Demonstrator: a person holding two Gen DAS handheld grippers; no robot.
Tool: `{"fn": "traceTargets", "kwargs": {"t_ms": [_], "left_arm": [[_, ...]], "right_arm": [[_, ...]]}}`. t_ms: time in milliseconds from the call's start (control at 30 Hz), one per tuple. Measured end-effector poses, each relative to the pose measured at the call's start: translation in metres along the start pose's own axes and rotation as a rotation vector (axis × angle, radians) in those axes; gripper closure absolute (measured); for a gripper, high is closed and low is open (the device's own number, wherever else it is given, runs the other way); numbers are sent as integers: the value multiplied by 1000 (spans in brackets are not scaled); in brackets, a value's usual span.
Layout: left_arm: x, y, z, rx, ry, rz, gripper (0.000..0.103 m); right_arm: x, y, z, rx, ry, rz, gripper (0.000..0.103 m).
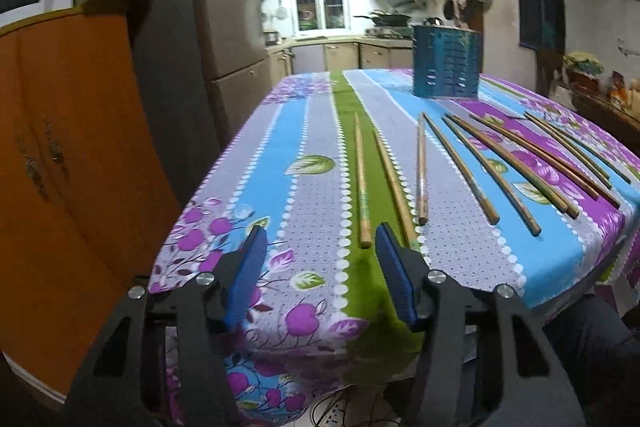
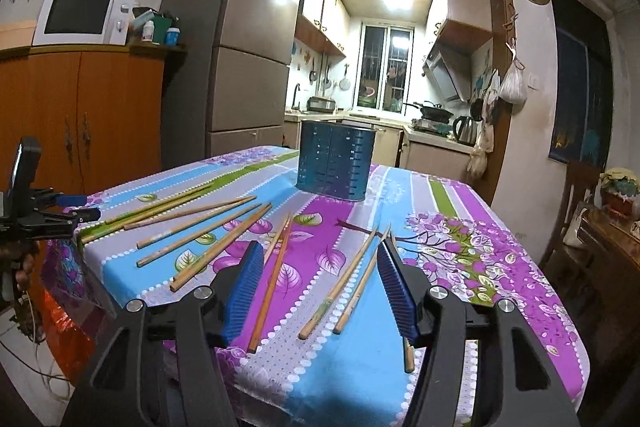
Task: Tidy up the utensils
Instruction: 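Move both grippers down toward the loose wooden chopsticks on the tablecloth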
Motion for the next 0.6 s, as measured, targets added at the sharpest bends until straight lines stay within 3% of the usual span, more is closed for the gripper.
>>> {"fn": "traceTargets", "kwargs": {"t_ms": [167, 400, 600], "left_arm": [[5, 2, 7, -42, 57, 31, 51], [12, -8, 18, -95, 87, 61, 79], [21, -14, 25, -88, 92, 80, 81]], "right_arm": [[-4, -2, 11, -20, -8, 0, 42], [-11, -5, 22, -33, -26, -7, 42], [-11, -7, 21, -33, -22, -8, 42]]}}
Point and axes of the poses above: each gripper's, at about its wrist camera, not at the fingertips, and z roughly the way its jaws point, x to its right, y to its underside, the point moved 3 cm from there along z, roughly the way its jaws point, and after that the axes turned 11 degrees about -x, right-handed, at the moved point
